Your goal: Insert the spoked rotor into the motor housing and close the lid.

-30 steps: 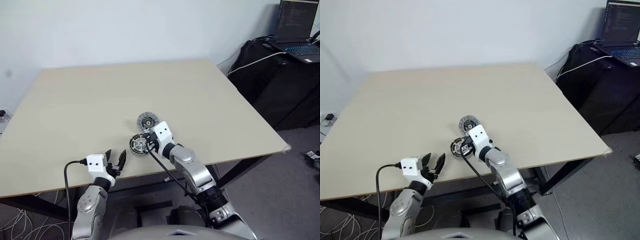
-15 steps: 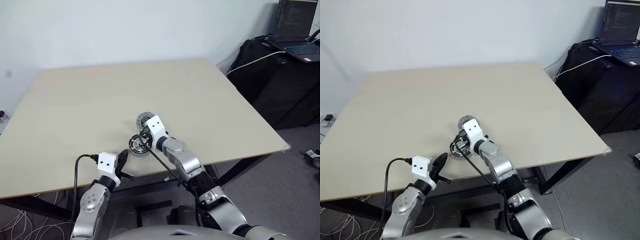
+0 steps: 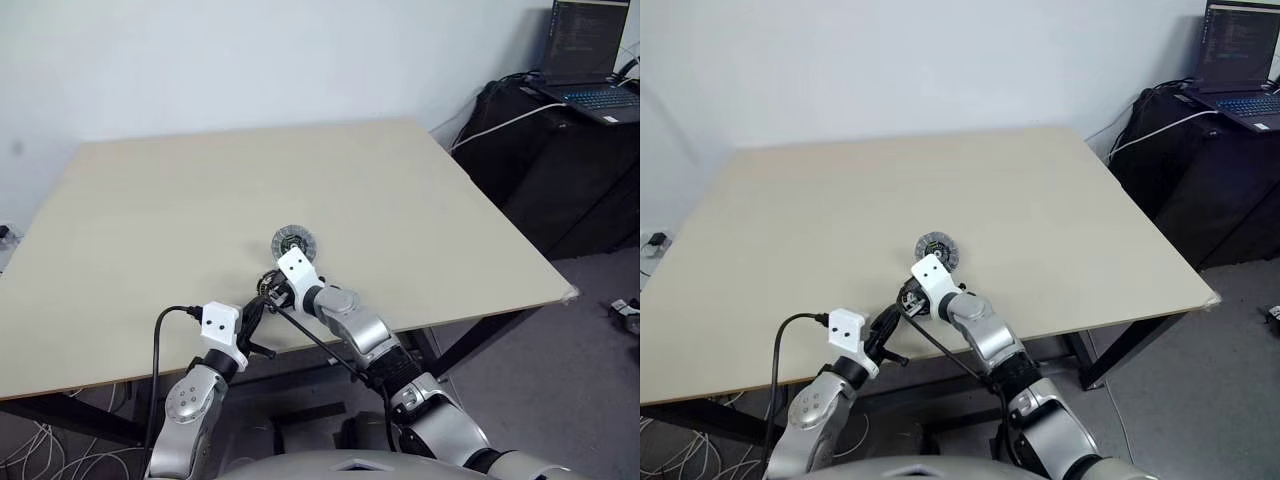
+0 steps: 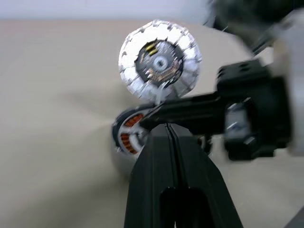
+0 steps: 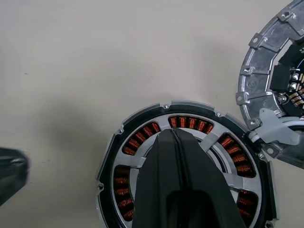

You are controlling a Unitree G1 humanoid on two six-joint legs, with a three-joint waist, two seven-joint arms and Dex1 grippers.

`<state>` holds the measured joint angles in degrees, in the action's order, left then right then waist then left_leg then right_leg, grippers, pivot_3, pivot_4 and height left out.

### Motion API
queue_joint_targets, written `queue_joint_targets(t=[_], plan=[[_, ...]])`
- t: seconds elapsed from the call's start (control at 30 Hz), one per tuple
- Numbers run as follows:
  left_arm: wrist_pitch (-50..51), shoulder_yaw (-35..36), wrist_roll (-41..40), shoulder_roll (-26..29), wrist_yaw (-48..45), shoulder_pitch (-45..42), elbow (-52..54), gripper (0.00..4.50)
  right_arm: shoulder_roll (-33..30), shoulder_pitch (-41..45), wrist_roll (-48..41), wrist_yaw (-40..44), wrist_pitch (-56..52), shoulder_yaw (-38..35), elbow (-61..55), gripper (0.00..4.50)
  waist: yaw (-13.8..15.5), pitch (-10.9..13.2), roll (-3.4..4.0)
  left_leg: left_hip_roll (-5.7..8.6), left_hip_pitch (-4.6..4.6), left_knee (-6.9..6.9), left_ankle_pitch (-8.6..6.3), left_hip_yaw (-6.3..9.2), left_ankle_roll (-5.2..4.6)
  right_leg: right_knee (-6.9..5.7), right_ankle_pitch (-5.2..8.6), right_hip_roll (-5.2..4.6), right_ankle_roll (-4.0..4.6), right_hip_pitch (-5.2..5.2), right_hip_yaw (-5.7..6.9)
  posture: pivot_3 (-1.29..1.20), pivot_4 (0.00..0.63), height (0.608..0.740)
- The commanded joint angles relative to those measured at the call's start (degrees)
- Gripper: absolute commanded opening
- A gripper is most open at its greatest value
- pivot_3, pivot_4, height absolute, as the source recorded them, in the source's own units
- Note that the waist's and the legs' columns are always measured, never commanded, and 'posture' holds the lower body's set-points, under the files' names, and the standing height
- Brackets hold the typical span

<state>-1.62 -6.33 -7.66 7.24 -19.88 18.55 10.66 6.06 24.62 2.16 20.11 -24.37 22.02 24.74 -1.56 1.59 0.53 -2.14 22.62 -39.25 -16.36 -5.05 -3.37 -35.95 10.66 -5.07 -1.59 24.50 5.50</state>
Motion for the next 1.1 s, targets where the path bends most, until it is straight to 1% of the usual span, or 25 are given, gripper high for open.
queue_joint_targets(t=[0.03, 0.07, 0.17, 0.3, 0.4, 0.67, 0.7, 0.77, 0.9, 1.1], plan=[[0.8, -0.6, -0.1, 0.0, 0.5, -0.3, 3.7, 0.05, -1.1, -0.9, -0.8, 3.2, 0.1, 0.2, -3.9, 0.0, 0.0, 0.0, 0.04, 0.0, 0.0, 0.0, 0.0, 0.01, 0.0, 0.0, 0.0, 0.0, 0.0, 0.01, 0.0, 0.0, 0.0, 0.74], [1.0, -0.8, -0.1, 0.0, 0.5, -0.3, 4.0, 0.05, -1.6, -1.2, -1.1, 4.6, 0.3, 0.5, -5.9, 0.0, 0.1, 0.0, 0.05, -0.01, 0.01, 0.0, 0.0, 0.01, 0.0, -0.01, 0.0, 0.0, 0.0, 0.01, 0.0, 0.0, 0.0, 0.74], [1.8, -1.2, -0.3, -0.1, 0.5, -0.6, 4.5, 0.05, -5.9, -1.3, -0.6, 10.5, 0.2, 3.4, -13.2, 0.0, 0.1, 0.0, 0.1, 0.02, 0.12, 0.0, 0.0, 0.01, -0.01, 0.02, 0.0, -0.01, 0.0, 0.09, 0.0, 0.0, 0.0, 0.74], [2.4, -1.6, -0.4, 0.1, 0.4, -1.0, 4.8, 0.05, -12.1, 0.1, 2.1, 16.8, 0.4, 8.0, -17.5, 0.0, 0.1, 0.0, 0.09, 0.02, 0.12, 0.01, 0.14, 0.01, -0.27, 0.05, 0.01, 0.02, 0.0, 0.09, 0.0, 0.0, 0.0, 0.74], [2.4, -1.7, -0.4, 0.1, 0.3, -0.9, 4.9, 0.0, -15.3, 1.7, 3.7, 19.8, 1.1, 10.3, -18.1, 0.61, 0.2, 0.0, 0.08, 0.01, 0.08, 0.0, 0.14, 0.02, -0.27, 0.03, 0.02, 0.02, 0.01, 0.07, 0.02, 0.0, 0.0, 0.74], [-0.7, -0.5, -0.3, 1.5, -0.6, 1.3, 4.3, 0.0, -18.6, 6.9, 8.1, 23.5, 6.3, 12.9, -13.9, 3.2, 0.2, 0.0, 0.07, 0.01, 0.09, 0.0, 0.14, 0.0, -0.25, 0.02, 0.02, 0.02, 0.01, 0.09, 0.01, 0.0, 0.0, 0.74], [-1.2, -0.5, -0.3, 1.7, -0.8, 1.4, 4.1, 0.0, -18.9, 7.4, 8.4, 24.0, 7.1, 13.2, -13.3, 3.45, 0.2, 0.0, 0.07, 0.02, 0.09, 0.0, 0.13, 0.0, -0.25, 0.03, 0.02, 0.02, 0.01, 0.09, 0.01, 0.0, 0.0, 0.74], [-2.9, -0.6, 0.4, 2.1, -0.9, 1.6, 3.2, 0.0, -19.2, 8.5, 9.2, 24.8, 8.9, 13.6, -11.9, 3.45, 0.4, 0.0, 0.06, 0.02, 0.09, -0.01, 0.13, 0.0, -0.24, 0.03, 0.02, 0.01, 0.01, 0.08, 0.02, 0.0, 0.0, 0.74], [-6.9, -0.2, -1.0, 2.3, -2.8, 1.6, 0.0, 0.0, -19.9, 10.8, 11.0, 26.6, 13.2, 14.5, -9.1, 3.45, 0.4, 0.0, 0.06, 0.02, 0.09, 0.0, 0.14, -0.01, -0.26, 0.03, 0.02, 0.02, 0.01, 0.08, 0.01, 0.0, 0.0, 0.74], [-14.4, 3.2, -4.6, 1.3, -5.7, -0.8, -9.7, 0.0, -20.5, 13.1, 12.9, 30.1, 17.6, 15.7, -6.8, 3.45, 0.4, 0.0, 0.05, 0.0, 0.09, -0.02, 0.15, -0.02, -0.27, 0.0, 0.02, 0.04, 0.01, 0.08, 0.02, 0.0, 0.0, 0.74]])
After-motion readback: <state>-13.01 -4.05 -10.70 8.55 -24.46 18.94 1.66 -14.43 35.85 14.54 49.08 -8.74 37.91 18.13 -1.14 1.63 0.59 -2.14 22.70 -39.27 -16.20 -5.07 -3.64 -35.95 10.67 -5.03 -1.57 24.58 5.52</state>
